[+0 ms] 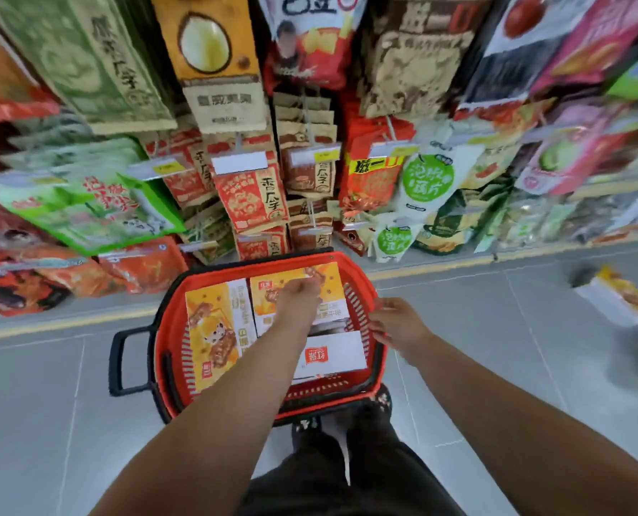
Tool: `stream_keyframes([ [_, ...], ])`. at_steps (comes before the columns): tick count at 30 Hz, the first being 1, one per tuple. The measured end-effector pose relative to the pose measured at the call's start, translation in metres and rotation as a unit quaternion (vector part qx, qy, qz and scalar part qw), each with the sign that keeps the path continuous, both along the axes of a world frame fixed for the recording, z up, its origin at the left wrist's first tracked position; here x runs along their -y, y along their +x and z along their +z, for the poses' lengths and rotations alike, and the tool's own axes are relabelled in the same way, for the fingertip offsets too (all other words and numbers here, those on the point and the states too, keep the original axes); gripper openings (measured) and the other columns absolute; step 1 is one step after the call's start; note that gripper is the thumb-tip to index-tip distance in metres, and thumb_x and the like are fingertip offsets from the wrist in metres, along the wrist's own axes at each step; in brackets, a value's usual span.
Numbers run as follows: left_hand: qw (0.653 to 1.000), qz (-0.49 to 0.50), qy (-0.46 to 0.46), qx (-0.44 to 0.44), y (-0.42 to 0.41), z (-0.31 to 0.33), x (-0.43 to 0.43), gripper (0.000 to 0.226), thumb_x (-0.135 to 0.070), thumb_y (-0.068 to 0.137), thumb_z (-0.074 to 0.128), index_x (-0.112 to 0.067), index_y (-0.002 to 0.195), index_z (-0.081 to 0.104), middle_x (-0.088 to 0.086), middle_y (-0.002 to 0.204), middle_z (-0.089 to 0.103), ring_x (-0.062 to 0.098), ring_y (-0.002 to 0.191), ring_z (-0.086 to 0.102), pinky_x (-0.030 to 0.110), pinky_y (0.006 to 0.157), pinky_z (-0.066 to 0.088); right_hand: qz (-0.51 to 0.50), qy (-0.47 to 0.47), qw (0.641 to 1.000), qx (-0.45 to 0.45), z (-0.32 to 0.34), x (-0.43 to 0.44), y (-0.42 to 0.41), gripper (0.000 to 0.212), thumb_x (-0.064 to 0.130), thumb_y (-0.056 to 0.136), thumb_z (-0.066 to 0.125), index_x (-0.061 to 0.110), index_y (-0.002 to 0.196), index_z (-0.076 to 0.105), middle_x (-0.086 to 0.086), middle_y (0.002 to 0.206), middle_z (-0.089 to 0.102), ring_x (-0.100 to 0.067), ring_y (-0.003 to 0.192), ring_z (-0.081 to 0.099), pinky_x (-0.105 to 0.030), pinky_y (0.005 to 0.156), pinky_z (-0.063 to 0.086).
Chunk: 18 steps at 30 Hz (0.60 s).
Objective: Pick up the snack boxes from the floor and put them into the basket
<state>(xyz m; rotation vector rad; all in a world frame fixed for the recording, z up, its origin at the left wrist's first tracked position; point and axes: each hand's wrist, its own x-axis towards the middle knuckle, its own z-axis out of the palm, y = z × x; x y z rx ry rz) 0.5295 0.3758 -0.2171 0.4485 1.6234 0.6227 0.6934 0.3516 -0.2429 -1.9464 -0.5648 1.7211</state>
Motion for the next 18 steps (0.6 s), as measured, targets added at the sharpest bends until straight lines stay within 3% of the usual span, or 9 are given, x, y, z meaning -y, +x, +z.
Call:
stream_keyframes([
  [2, 0.998, -0.035, 0.045, 0.032, 0.029, 0.025, -0.008, 0.014, -0.02, 0.097, 0.047, -0.015, 0.107, 0.056, 0.002, 0.1, 0.059, 0.015, 0.091, 0.061, 0.026, 0.066, 0.043, -0.103, 0.02, 0.992, -0.07, 0.026, 0.018, 0.017, 0.02, -0.004, 0.082, 0.055, 0.012, 0.073, 0.048, -0.008, 0.065, 0.043, -0.018, 0.059, 0.04, -0.023, 0.059, 0.028],
  [4, 0.993, -0.065, 0.075, 0.067, 0.058, 0.049, -0.012, 0.008, -0.016, 0.096, 0.049, -0.016, 0.097, 0.057, 0.003, 0.097, 0.06, 0.01, 0.079, 0.058, 0.024, 0.065, 0.042, -0.194, 0.051, 0.974, -0.106, 0.047, 0.036, 0.035, 0.018, -0.001, 0.09, 0.053, 0.011, 0.078, 0.053, -0.008, 0.07, 0.053, -0.018, 0.065, 0.049, -0.025, 0.063, 0.039],
  [9, 0.966, -0.183, 0.14, 0.113, 0.155, 0.093, -0.006, 0.014, -0.013, 0.092, 0.053, -0.022, 0.082, 0.056, 0.0, 0.085, 0.06, 0.01, 0.074, 0.059, 0.025, 0.062, 0.041, -0.376, 0.12, 0.913, -0.108, 0.08, 0.077, 0.102, 0.009, 0.015, 0.09, 0.063, 0.017, 0.084, 0.057, -0.003, 0.083, 0.06, -0.014, 0.072, 0.057, -0.025, 0.067, 0.048],
  [14, 0.933, -0.289, 0.174, 0.123, 0.249, 0.121, 0.033, 0.017, -0.013, 0.093, 0.051, -0.023, 0.079, 0.053, -0.004, 0.078, 0.057, 0.009, 0.071, 0.056, 0.023, 0.061, 0.038, -0.49, 0.181, 0.845, -0.11, 0.098, 0.128, 0.173, 0.016, 0.018, 0.089, 0.065, 0.02, 0.078, 0.053, -0.002, 0.081, 0.057, -0.012, 0.067, 0.052, -0.023, 0.067, 0.046],
  [18, 0.915, -0.341, 0.169, 0.138, 0.325, 0.124, 0.074, 0.018, -0.01, 0.093, 0.05, -0.022, 0.079, 0.053, -0.003, 0.075, 0.055, 0.01, 0.066, 0.053, 0.022, 0.053, 0.032, -0.504, 0.199, 0.838, -0.066, 0.101, 0.174, 0.234, 0.015, 0.02, 0.089, 0.064, 0.018, 0.081, 0.052, -0.004, 0.085, 0.058, -0.012, 0.066, 0.051, -0.023, 0.066, 0.047],
])
